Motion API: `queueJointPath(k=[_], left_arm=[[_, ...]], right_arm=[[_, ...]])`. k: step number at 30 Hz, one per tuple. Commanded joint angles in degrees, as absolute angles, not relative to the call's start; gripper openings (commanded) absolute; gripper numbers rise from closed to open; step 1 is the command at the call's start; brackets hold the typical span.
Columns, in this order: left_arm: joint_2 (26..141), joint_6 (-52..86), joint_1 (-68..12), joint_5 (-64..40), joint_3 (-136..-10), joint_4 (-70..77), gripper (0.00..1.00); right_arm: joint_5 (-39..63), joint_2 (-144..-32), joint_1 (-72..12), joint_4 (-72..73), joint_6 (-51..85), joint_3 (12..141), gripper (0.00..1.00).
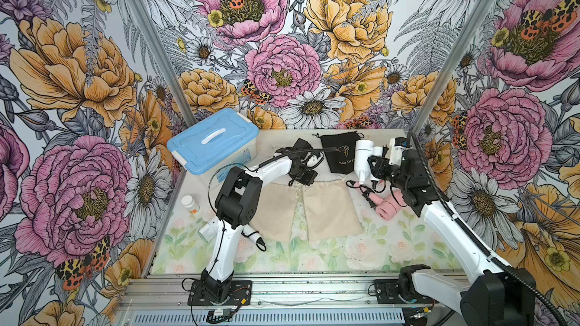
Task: Pack away hair dryers
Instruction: Pick up the drawstring bag from the center of the board, then place the drawstring bag at the center of the board.
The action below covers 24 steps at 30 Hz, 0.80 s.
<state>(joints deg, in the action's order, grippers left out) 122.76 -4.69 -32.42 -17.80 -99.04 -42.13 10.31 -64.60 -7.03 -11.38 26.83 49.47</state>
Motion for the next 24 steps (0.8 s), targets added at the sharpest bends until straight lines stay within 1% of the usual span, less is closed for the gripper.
queueJointPath(k=[1, 5, 8, 13, 18, 24], left_arm=[[116.42, -3.4, -30.0, -17.01, -104.57, -42.38, 0.0], [114.96, -4.52, -27.32, -16.19, -111.45, -45.11, 0.0], [113.75, -7.31, -26.8, -15.29, -116.35, -47.68, 0.0], [109.19, -11.37, -28.62, -12.81, -116.66, -47.88, 0.0], [105.63, -14.79, -36.73, -3.9, -108.09, -47.39, 0.0], [101.01, -9.0, -42.98, -4.08, -91.57, -37.55, 0.0]], right_arm=[[9.93, -62.83, -6.59, -7.65, 25.49, 52.34, 0.23], [9.85, -63.28, -6.59, -7.62, 25.4, 52.84, 0.23], [9.28, -63.46, -6.59, -7.72, 25.31, 53.17, 0.23], [7.08, -62.59, -6.44, -7.73, 25.31, 53.4, 0.23], [4.69, -61.19, -6.42, -7.62, 25.51, 52.38, 0.22], [1.85, -58.41, -6.08, -7.64, 25.66, 50.33, 0.22]])
